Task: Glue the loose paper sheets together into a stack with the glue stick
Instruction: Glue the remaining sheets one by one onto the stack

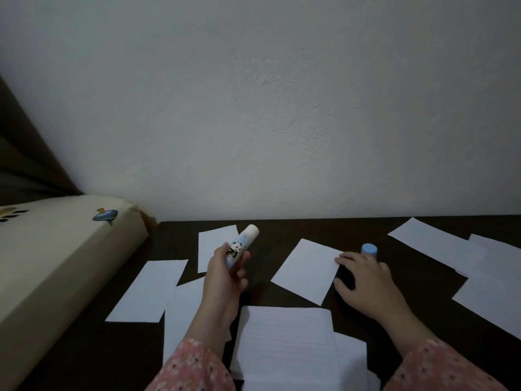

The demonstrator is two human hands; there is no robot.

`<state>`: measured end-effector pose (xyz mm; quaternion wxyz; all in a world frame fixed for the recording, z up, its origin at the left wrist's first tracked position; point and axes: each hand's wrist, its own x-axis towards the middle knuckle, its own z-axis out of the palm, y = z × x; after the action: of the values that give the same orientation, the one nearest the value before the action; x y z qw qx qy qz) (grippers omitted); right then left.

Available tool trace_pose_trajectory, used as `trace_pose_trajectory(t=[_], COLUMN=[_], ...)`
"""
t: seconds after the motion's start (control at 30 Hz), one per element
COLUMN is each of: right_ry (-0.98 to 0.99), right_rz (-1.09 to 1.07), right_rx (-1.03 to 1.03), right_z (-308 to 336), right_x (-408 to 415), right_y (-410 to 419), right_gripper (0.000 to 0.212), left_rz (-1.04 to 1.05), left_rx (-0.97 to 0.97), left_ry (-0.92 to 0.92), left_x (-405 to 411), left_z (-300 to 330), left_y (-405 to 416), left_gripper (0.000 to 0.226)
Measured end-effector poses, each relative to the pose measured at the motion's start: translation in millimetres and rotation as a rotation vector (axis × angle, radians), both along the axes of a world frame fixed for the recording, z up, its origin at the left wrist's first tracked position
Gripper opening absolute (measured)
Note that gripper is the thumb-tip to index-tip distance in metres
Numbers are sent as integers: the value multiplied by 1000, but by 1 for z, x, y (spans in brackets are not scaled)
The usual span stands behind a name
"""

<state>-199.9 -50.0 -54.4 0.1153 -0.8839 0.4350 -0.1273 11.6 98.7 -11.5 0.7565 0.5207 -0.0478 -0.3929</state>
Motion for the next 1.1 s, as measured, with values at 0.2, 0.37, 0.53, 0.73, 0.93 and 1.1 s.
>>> trace_pose_trajectory(t=[0.2, 0.37, 0.53, 0.73, 0.93, 1.1], right_ry=[-70, -112, -135, -139, -102, -103], right_rz=[-16, 20, 16, 21, 46, -85], right_rx=[2, -2, 102, 66, 74, 39], right_z=[1, 2, 2, 2, 5, 3], right_x=[-2, -1, -2, -3, -3, 1], right_y=[3, 6, 6, 6, 9, 24], right_gripper=[52, 54, 51, 44, 57, 54], left_rz=[-52, -124, -59, -99, 199, 63], left_rx=[-26, 176, 479, 505, 338, 230], left_ry=[-71, -427, -892, -981, -1009, -1385], left_x=[2, -1, -5, -1, -8, -39], left_z=[-7, -6, -13, -21, -19, -6], left_y=[-2, 0, -2, -9, 6, 8], left_gripper=[37, 43, 49, 52, 77, 25])
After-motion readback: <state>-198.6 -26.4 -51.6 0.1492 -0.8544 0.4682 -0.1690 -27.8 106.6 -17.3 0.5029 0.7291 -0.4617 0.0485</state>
